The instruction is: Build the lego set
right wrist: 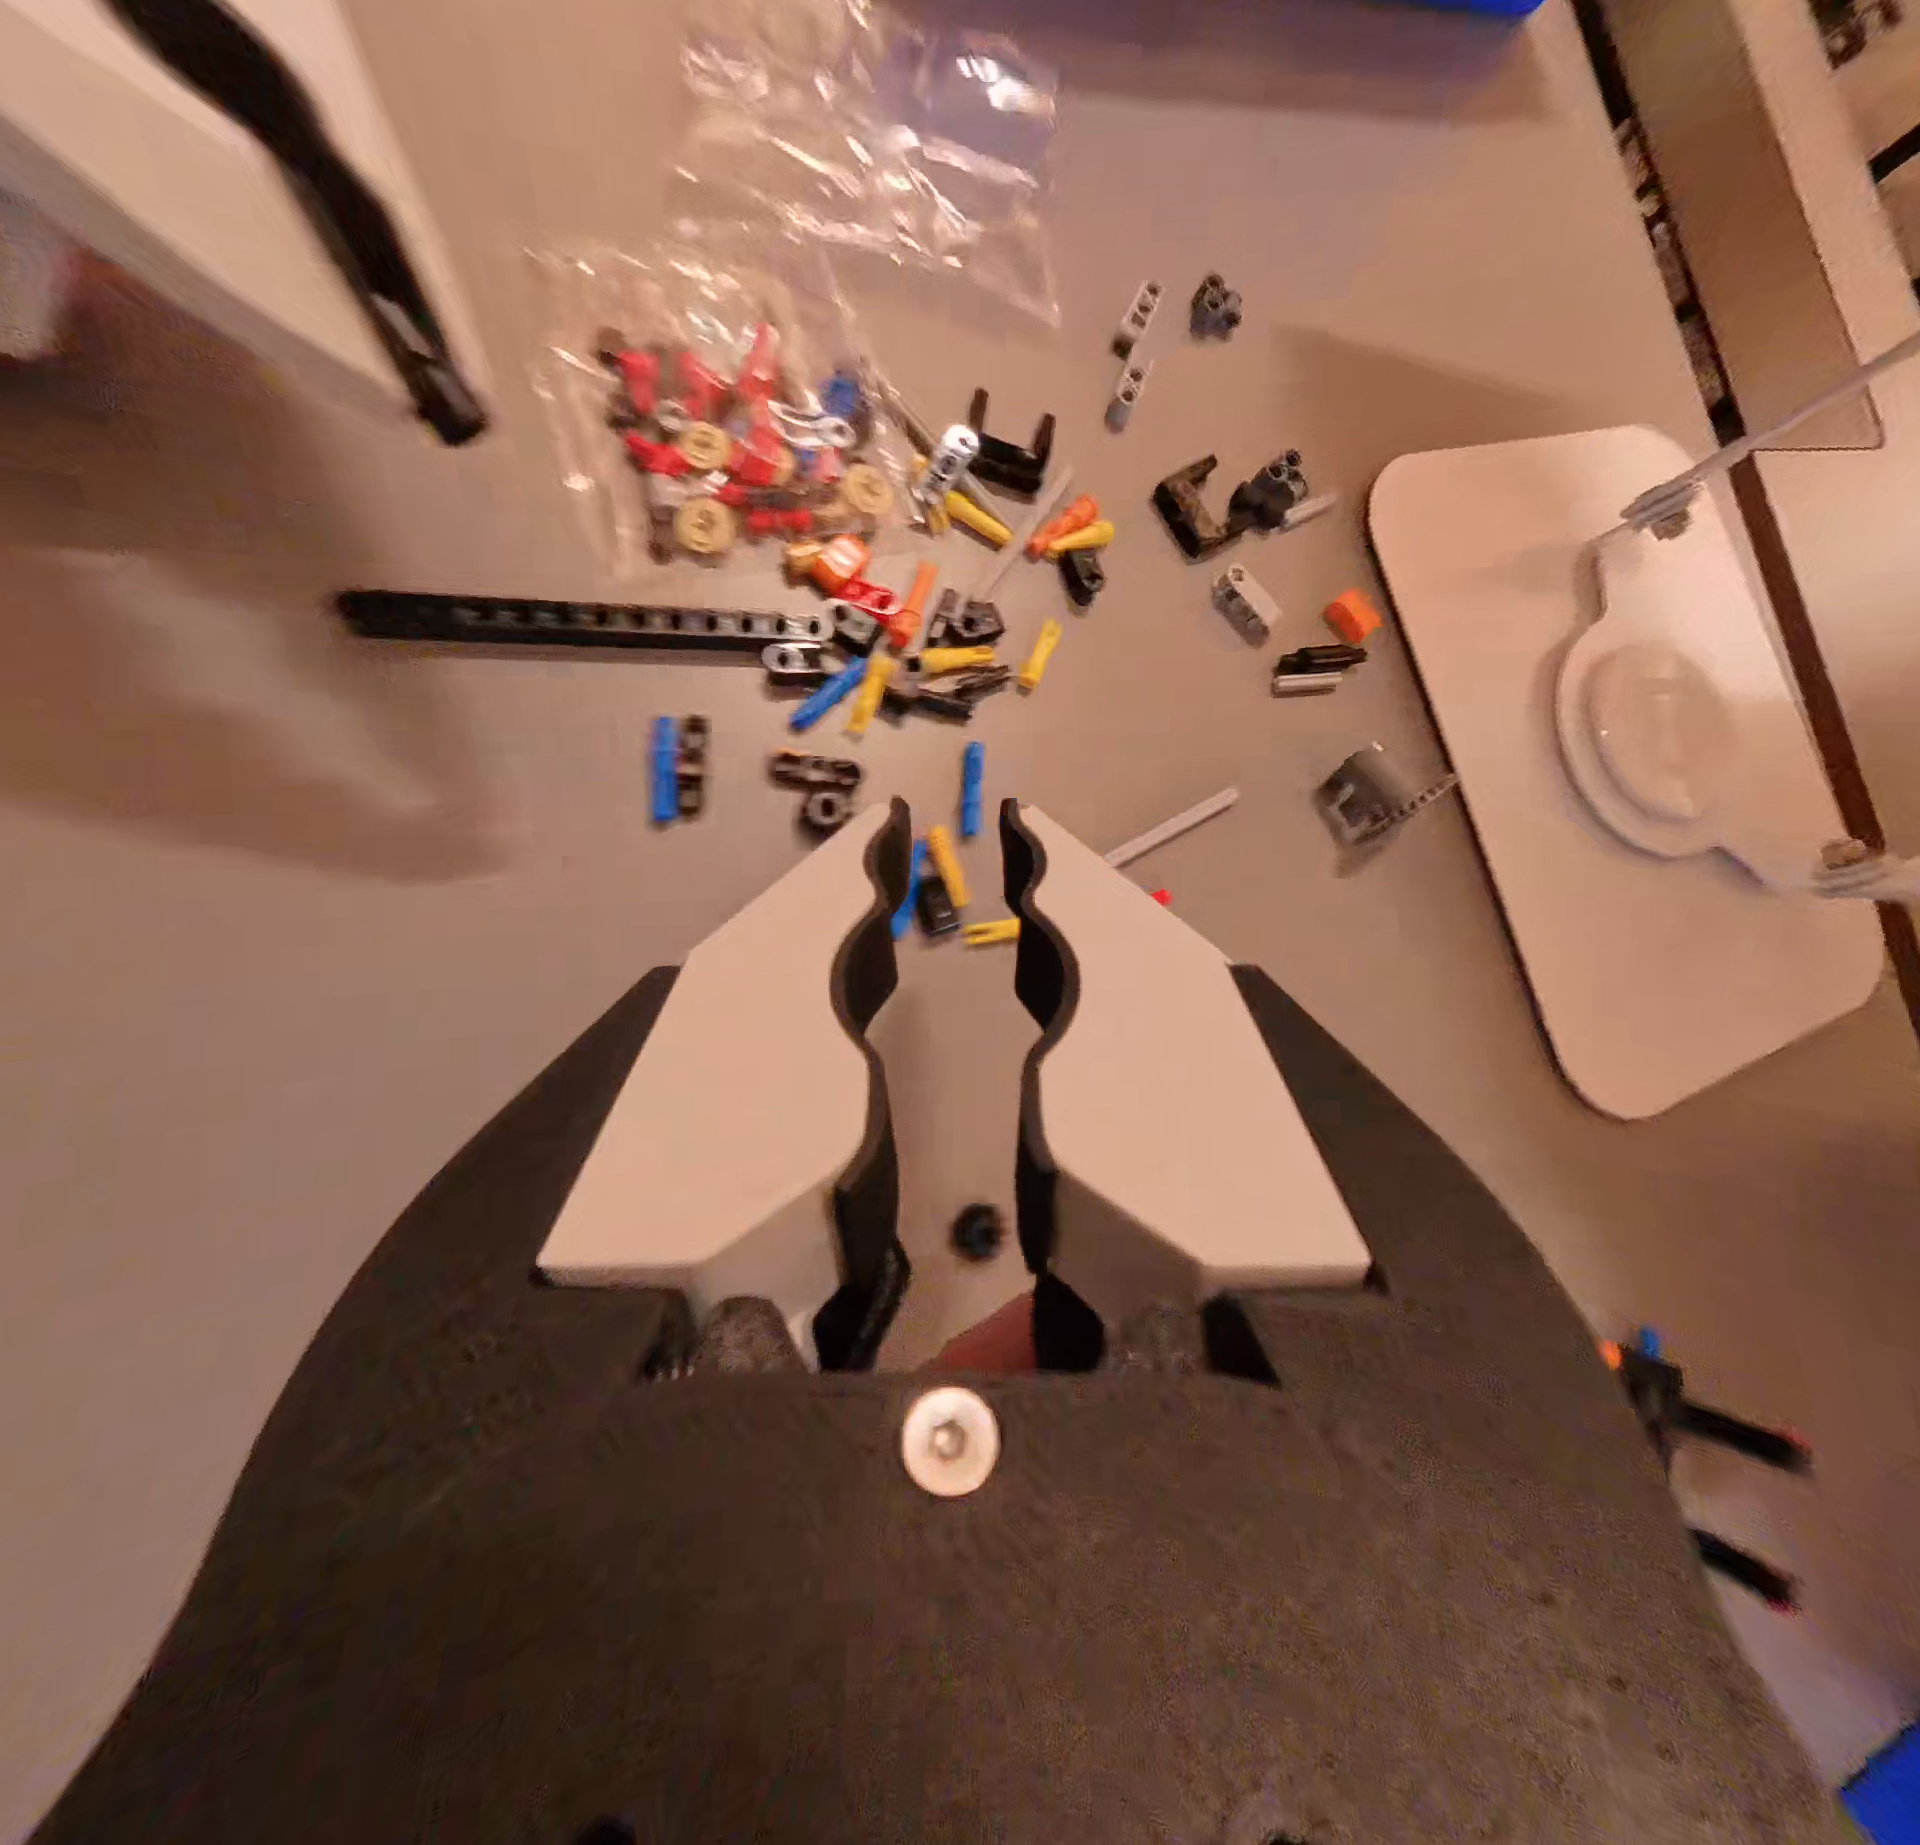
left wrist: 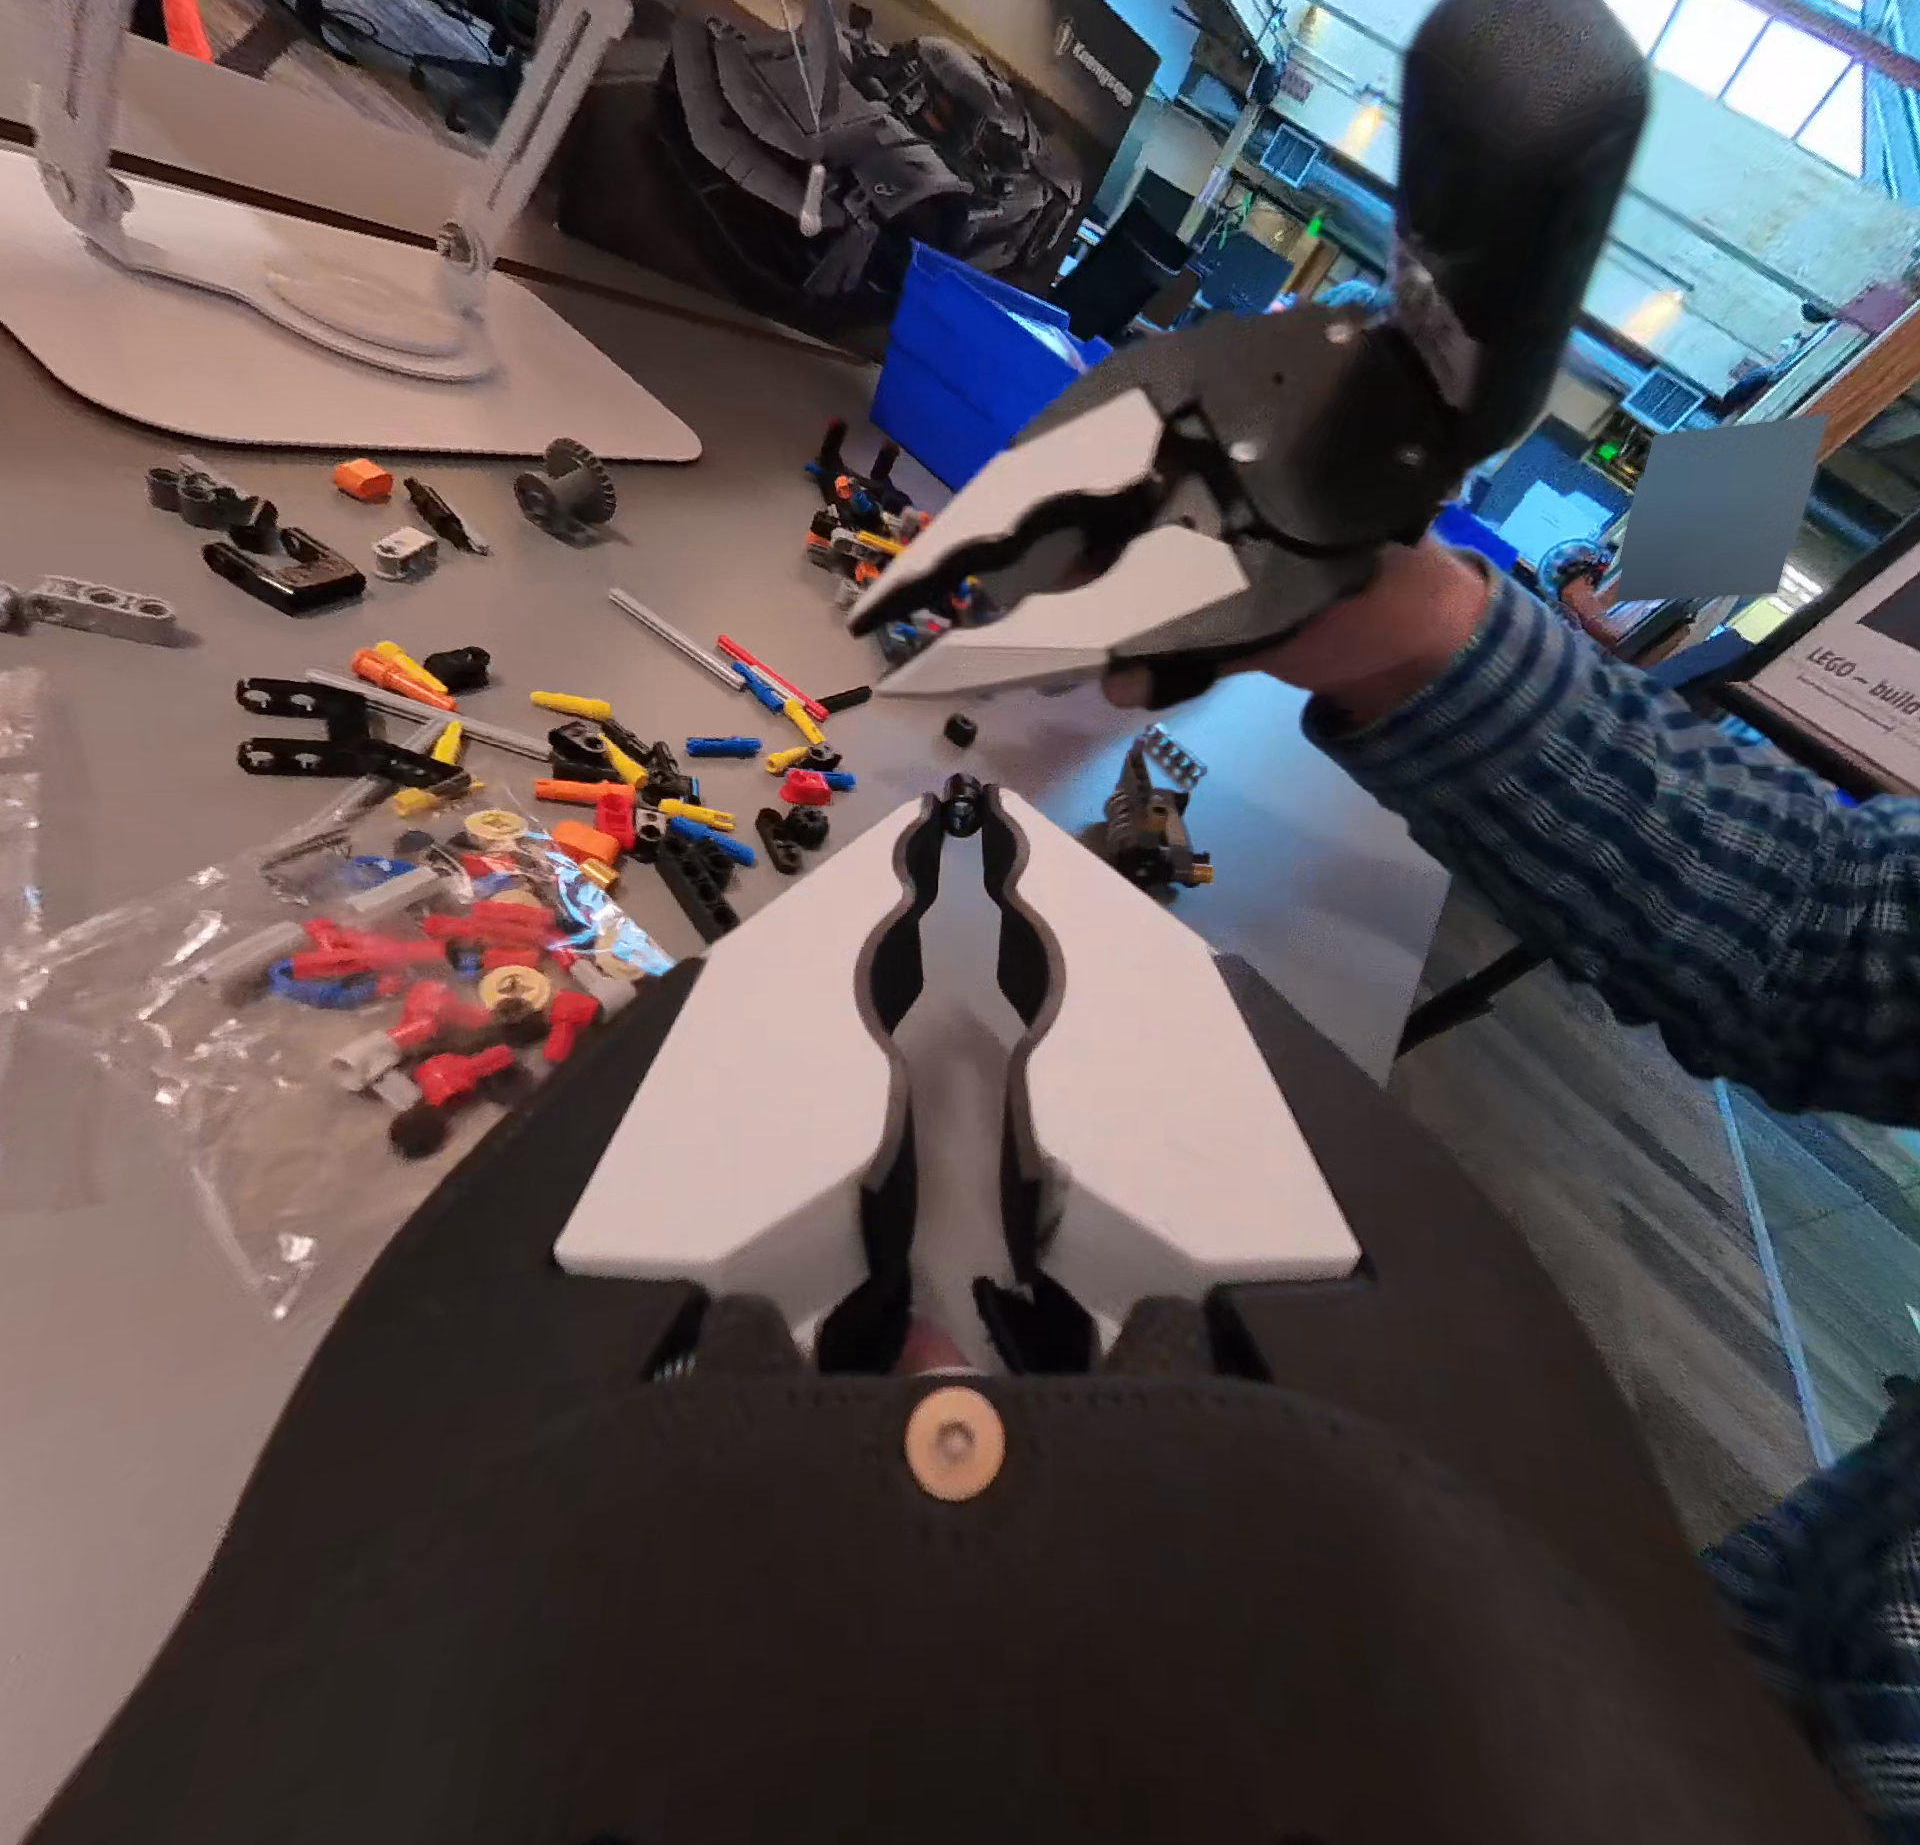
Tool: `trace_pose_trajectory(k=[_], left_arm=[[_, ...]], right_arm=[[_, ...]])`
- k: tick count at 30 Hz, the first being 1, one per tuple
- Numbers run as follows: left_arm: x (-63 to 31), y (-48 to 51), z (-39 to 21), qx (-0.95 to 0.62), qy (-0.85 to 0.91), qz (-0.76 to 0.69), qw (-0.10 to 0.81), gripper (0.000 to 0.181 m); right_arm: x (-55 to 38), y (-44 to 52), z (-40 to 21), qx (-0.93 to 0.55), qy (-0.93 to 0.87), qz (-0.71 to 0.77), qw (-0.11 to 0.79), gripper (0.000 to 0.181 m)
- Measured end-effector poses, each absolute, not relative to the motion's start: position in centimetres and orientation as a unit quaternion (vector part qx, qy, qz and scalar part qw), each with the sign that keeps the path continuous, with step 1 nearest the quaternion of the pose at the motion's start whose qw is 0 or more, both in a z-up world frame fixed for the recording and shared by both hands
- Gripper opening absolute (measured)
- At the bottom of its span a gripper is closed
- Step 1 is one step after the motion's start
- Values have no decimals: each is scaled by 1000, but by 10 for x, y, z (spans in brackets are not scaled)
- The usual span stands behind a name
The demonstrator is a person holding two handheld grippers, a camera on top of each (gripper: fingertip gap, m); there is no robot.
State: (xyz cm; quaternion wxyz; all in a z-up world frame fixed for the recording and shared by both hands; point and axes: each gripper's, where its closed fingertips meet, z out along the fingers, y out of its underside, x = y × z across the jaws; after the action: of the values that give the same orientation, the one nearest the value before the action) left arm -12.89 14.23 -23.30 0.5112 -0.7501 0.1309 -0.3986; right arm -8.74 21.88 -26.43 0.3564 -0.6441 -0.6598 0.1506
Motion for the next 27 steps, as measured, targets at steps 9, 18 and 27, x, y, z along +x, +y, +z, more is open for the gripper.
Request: trace_pose_trajectory(k=[9,18,27], left_arm=[[-137,156,-232,-742,115,-436,497,4],[-134,156,-234,-741,128,-447,483,5],[-132,154,-234,-740,134,-454,477,5]], right_arm=[[-110,242,-311,-637,-733,110,214,13],[-94,209,-315,-486,-855,104,150,1],[-54,201,-267,-640,-736,106,194,7]])
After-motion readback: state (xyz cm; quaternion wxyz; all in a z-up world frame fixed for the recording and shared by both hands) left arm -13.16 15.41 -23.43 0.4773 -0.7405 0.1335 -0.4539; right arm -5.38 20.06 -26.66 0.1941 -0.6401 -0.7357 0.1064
